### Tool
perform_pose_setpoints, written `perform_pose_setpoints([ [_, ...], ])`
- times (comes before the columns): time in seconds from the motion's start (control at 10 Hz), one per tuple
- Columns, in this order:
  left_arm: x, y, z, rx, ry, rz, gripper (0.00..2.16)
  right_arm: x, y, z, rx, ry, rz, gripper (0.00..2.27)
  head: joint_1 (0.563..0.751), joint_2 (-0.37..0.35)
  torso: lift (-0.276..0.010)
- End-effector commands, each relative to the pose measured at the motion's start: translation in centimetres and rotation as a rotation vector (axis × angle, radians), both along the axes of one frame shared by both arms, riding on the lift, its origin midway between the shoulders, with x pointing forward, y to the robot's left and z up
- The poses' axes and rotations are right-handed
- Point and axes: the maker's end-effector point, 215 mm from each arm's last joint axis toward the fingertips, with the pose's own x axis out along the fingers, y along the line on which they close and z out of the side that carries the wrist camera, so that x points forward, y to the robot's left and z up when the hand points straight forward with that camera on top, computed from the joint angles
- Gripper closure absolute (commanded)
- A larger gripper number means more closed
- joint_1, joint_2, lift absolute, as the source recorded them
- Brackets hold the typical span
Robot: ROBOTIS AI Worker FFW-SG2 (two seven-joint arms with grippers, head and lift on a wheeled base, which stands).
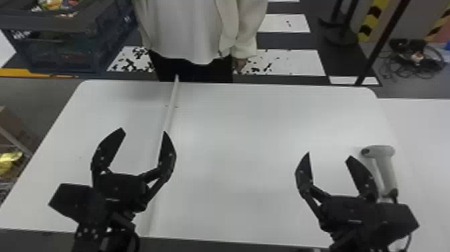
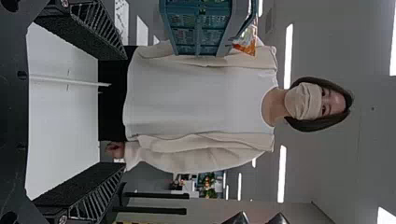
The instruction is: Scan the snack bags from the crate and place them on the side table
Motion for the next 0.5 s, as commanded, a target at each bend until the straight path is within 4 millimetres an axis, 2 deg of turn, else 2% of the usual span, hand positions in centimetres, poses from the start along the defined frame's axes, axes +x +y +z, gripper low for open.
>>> perform_pose_setpoints([
  [0.0,0.0,0.0,-0.3,0.003,0.008,-0.002,0.06,0.0,0.0,0.2,0.000,-0.004,0.000,0.08,0.695,0.031,-0.081],
  [0.4,-0.1,-0.2,-1.5,0.005,0.039,-0.011,0.06,0.0,0.1,0.7,0.003,-0.010,0.000,0.08,0.695,0.029,-0.081],
])
